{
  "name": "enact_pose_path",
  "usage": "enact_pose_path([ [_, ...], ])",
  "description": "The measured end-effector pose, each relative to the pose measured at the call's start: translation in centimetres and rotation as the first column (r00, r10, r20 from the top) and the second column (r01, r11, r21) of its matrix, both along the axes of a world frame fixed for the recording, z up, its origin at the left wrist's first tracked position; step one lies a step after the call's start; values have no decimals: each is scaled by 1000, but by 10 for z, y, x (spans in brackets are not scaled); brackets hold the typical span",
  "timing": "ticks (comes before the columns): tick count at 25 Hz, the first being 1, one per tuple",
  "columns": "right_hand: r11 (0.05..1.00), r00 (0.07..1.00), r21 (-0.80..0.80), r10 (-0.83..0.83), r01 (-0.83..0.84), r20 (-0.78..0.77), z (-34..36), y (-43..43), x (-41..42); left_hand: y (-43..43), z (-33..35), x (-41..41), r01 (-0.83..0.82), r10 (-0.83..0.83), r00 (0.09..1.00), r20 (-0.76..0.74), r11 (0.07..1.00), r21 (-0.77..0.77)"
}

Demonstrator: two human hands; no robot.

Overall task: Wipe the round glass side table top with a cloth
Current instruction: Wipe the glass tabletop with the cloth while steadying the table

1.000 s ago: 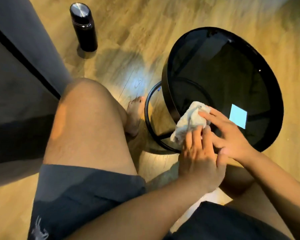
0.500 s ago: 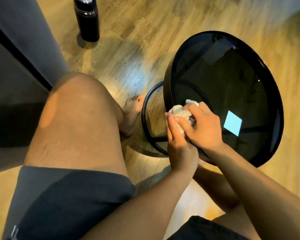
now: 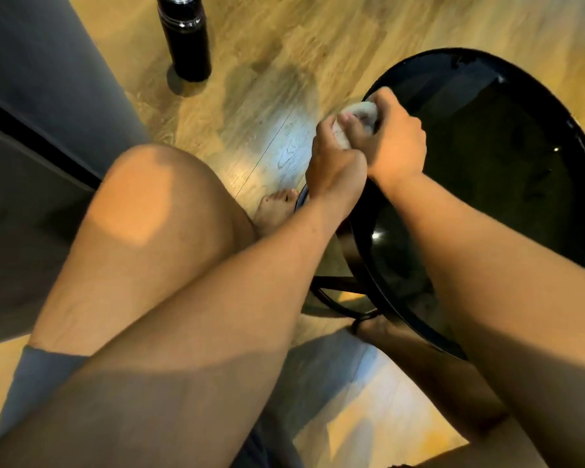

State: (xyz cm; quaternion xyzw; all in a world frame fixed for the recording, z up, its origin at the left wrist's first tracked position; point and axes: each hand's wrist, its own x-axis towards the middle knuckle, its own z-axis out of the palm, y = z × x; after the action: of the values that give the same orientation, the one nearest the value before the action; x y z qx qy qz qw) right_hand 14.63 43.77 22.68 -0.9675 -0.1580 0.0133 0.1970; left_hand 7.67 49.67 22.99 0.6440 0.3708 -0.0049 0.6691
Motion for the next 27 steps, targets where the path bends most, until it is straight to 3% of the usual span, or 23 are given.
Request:
enact_pose_path([
  [2,1000,1000,18,-13,13,-6,2,-6,-7,-11,5,-18,125,-118,990,-79,989,82],
  [4,998,999,58,7,-4,-43,1,-21,-29,-23,7,-44,143,-126,985,-121,979,148],
  [8,989,992,73,124,-125,15,-1,-76,-99,-65,7,-115,140,-137,990,-30,970,201],
  [13,990,996,113,85,-82,-17,-3,-131,-152,-81,0,-161,210,-211,977,25,977,41],
  [17,991,991,70,116,-111,-69,6,-111,-126,-75,-1,-146,111,-113,991,68,993,32],
  [21,999,991,23,38,-35,-128,2,-74,-81,-44,-5,-101,18,-16,997,82,999,-27],
  [24,997,998,20,68,-68,0,-6,-54,-52,-5,-26,-57,25,-14,996,87,992,-122],
  [27,993,987,-78,96,-86,129,-8,-45,-11,17,-37,-23,95,-79,990,121,986,-138],
])
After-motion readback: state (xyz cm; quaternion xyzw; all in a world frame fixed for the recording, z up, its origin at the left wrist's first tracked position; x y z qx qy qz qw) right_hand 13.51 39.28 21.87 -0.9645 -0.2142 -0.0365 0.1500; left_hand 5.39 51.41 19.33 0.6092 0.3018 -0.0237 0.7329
